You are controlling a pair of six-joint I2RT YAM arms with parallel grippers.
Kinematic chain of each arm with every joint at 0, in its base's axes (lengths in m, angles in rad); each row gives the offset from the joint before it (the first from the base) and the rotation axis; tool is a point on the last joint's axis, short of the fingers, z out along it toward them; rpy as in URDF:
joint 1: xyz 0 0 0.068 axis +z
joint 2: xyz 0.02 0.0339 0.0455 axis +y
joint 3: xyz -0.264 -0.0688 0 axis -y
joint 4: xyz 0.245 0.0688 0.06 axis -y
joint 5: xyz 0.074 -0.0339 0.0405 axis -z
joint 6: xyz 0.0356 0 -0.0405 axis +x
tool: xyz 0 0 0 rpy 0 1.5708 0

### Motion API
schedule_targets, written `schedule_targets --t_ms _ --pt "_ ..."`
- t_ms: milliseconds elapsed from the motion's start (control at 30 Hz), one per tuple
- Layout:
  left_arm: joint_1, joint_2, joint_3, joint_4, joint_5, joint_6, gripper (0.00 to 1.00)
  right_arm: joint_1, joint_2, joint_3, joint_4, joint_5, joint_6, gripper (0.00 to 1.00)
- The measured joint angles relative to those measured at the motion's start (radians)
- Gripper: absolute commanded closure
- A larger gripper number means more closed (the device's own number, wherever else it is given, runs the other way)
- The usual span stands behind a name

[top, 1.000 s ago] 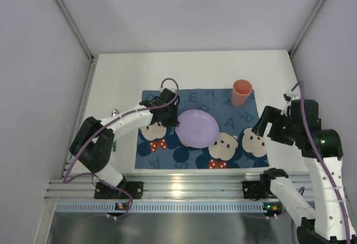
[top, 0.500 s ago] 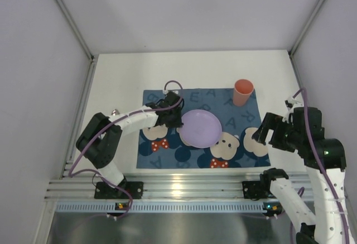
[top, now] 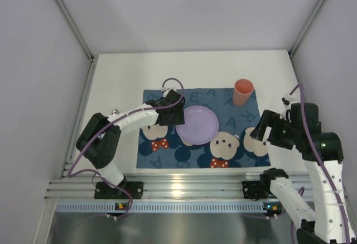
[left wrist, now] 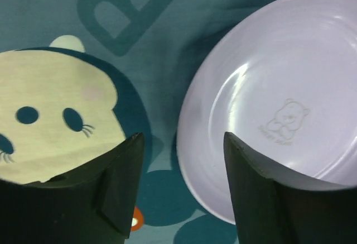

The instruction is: Set the dinner table for one person

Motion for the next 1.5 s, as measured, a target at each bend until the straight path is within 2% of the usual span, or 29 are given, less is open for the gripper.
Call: schedule_targets --t_ms 100,200,267,367,467,533,700,867,1100,1267,1400,1500 --pt "0.003 -0.01 -0.004 -0.051 -0.04 0.0 0.24 0.0 0.015 0.0 0.008 -0.011 0.0 0.12" --pt "0.025 -0.065 -0.004 -0.167 -0.105 -0.008 0.24 0.0 0.032 0.0 0.011 -0.015 0.0 0.12" --pt "0.089 -0.125 -0.006 -0.24 -0.129 -0.006 0.24 0.0 0.04 0.0 0.014 -0.016 0.0 0.12" --pt "0.284 -0.254 -0.044 -0.283 -0.153 0.023 0.24 0.0 0.039 0.0 0.017 -0.02 0.001 0.12" --pt "0.49 -0.378 -0.108 -0.307 -0.173 0.074 0.28 0.001 0.033 -0.01 0.026 -0.026 0.001 0.12" --pt "0.584 -0.42 -0.146 -0.318 -0.167 0.113 0.32 0.002 0.031 -0.024 0.029 -0.029 0.001 0.12" --pt "0.722 -0.388 -0.184 -0.32 -0.099 0.19 0.36 0.01 0.033 -0.033 0.035 -0.032 0.001 0.12" --pt "0.811 -0.308 -0.187 -0.288 -0.043 0.253 0.39 0.022 0.038 -0.032 0.039 -0.031 0.001 0.12" --pt "0.853 -0.167 -0.19 -0.214 0.04 0.332 0.43 0.039 0.044 -0.032 0.039 -0.024 0.0 0.12" --pt "0.856 -0.082 -0.164 -0.19 0.074 0.365 0.54 0.049 0.047 -0.032 0.039 -0.011 0.0 0.12" --pt "0.859 -0.058 -0.149 -0.175 0.114 0.375 0.77 0.055 0.059 -0.032 0.039 -0.005 0.0 0.12" --pt "0.86 -0.047 -0.138 -0.174 0.124 0.375 0.89 0.056 0.069 -0.032 0.039 0.001 0.0 0.12"
